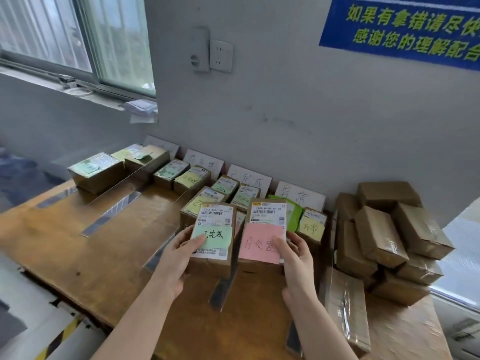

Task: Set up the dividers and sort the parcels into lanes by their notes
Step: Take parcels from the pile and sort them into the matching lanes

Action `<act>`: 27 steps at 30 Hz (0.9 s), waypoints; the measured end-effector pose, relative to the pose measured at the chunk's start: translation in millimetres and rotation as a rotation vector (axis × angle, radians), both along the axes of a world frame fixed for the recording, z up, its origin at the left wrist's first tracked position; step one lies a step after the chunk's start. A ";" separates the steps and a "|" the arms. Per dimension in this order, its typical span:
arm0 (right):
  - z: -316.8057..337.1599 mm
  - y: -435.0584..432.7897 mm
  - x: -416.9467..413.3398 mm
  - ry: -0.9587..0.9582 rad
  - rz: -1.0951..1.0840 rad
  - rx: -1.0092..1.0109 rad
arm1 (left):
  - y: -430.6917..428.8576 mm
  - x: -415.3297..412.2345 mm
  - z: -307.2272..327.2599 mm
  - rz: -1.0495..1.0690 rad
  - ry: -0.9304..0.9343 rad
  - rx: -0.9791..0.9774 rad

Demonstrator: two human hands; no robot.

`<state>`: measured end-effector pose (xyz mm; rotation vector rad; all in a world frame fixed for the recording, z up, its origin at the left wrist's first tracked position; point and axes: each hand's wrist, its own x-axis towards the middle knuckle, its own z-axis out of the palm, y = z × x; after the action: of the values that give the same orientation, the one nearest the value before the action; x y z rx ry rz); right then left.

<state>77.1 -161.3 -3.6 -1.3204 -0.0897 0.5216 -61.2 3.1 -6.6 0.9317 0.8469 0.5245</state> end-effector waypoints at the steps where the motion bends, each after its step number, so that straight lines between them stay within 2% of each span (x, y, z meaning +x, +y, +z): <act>1: -0.6 7.4 -0.5 0.002 0.019 -0.011 | 5.7 -2.4 -4.4 0.013 0.024 0.002; 6: -9.7 38.0 -9.4 0.043 0.070 -0.067 | 42.3 -17.6 -34.6 0.036 0.126 -0.039; 12: -20.4 76.9 -22.4 0.076 0.060 -0.111 | 89.3 -20.5 -78.6 -0.032 0.294 0.077; 22: -29.5 125.3 -50.8 0.110 -0.083 -0.178 | 135.9 -12.0 -127.1 -0.306 0.656 0.591; 27: -37.1 134.3 -61.8 0.137 -0.117 -0.205 | 123.3 -19.4 -118.7 -0.435 0.812 0.903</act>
<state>15.3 -27.1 -40.7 -1.4753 0.1576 0.5306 -80.6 126.4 -125.3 2.1913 1.0860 0.0996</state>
